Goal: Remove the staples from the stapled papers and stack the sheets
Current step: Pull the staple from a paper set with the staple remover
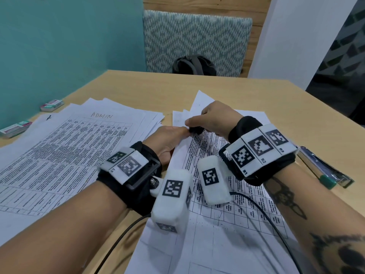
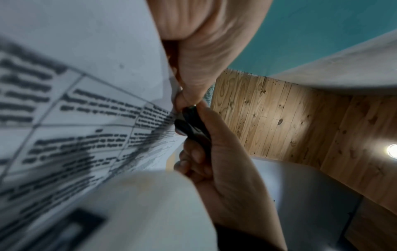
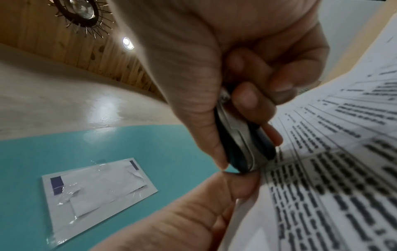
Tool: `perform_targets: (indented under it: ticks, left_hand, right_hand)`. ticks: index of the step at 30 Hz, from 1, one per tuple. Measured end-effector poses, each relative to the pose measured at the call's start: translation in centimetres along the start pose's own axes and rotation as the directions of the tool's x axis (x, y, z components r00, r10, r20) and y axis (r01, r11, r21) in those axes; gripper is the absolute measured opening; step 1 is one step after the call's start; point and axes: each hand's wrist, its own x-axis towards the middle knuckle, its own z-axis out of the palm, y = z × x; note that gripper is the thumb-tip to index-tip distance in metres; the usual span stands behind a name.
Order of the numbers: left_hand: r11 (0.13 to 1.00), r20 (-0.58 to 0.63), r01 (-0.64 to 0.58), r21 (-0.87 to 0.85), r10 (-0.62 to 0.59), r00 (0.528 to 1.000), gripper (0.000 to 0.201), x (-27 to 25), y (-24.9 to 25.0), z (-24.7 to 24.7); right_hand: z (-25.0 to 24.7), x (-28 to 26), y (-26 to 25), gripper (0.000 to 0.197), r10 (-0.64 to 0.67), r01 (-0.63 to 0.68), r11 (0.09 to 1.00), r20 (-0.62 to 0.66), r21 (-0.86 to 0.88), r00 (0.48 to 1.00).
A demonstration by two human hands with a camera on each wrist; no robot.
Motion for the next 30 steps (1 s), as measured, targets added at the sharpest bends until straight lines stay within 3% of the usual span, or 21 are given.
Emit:
perform_targets:
  ticks: [5,10,16,19,23,26,30]
  left_hand:
    - [0.998,-0.061,-0.048,0.043,0.051,0.997,0.013,0.1,-0.2,0.3]
    - [1.000,-0.025,-0.003,0.019,0.003,1.000,0.014,-0.1,0.1,0.2]
    - [0.999,-0.010,-0.032,-0.013,0.032,0.999,0.009,0.0,-0.1,-0.1]
    - [0.999,-0.039,-0.032,0.005,0.032,0.999,0.004,-0.1,0.0,0.0]
    - [0.998,-0.085,-0.049,0.040,0.053,0.995,0.009,0.3,-0.2,0.0]
    - [0.998,-0.086,-0.001,0.058,0.006,0.996,0.012,0.6,-0.1,-0.2]
    - [0.987,-0.010,0.083,0.139,-0.082,0.997,0.017,0.1,0.9,-0.4]
  right_hand:
    - [0.0,-0.4,-0.6,0.050,0.001,-0.004,0.997,-0.028,-0.080,1.000]
    - [-0.2,-0.5,-0.5,0.049,0.025,-0.026,0.997,-0.016,-0.069,1.000]
    - [-1.0,-0.8,-0.6,0.042,0.026,-0.027,0.999,-0.019,-0.047,0.999]
    - [-3.1,-1.8,0.1,0.033,0.031,-0.039,0.993,-0.069,-0.112,0.997]
    - [-6.2,-3.1,2.0,0.037,0.119,-0.135,0.943,-0.072,-0.305,0.990]
    - [-7.0,-3.5,3.2,0.038,0.202,-0.197,0.897,-0.029,-0.395,0.979]
    - [-7.3,-4.0,4.1,0.045,0.241,-0.228,0.908,-0.006,-0.351,0.970]
